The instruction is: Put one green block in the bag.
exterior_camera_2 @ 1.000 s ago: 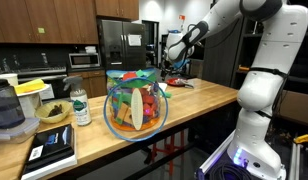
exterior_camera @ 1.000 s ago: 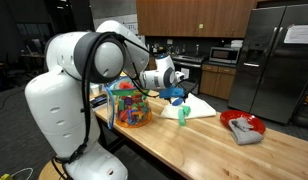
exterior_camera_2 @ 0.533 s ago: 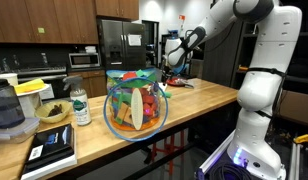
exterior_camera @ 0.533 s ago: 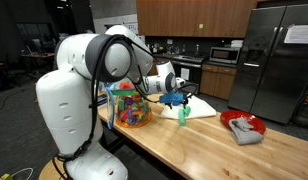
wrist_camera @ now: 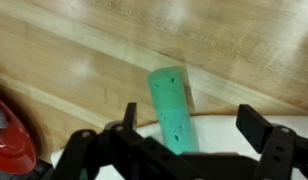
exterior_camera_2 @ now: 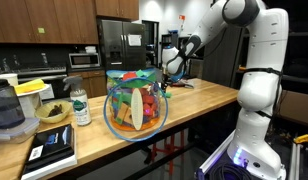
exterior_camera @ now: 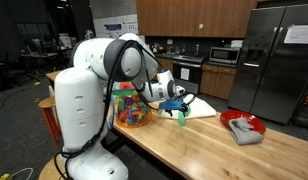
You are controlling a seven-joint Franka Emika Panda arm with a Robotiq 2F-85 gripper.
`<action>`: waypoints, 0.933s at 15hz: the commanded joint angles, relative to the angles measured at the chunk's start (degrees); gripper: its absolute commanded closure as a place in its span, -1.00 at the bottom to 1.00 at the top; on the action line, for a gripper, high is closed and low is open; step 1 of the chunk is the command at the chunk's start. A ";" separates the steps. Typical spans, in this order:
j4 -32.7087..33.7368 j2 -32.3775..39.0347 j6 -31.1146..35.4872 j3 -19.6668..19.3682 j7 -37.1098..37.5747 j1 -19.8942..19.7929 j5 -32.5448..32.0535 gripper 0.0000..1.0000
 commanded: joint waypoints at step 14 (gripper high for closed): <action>1.28 3.24 6.57 -2.45 1.15 1.89 -0.84 -1.00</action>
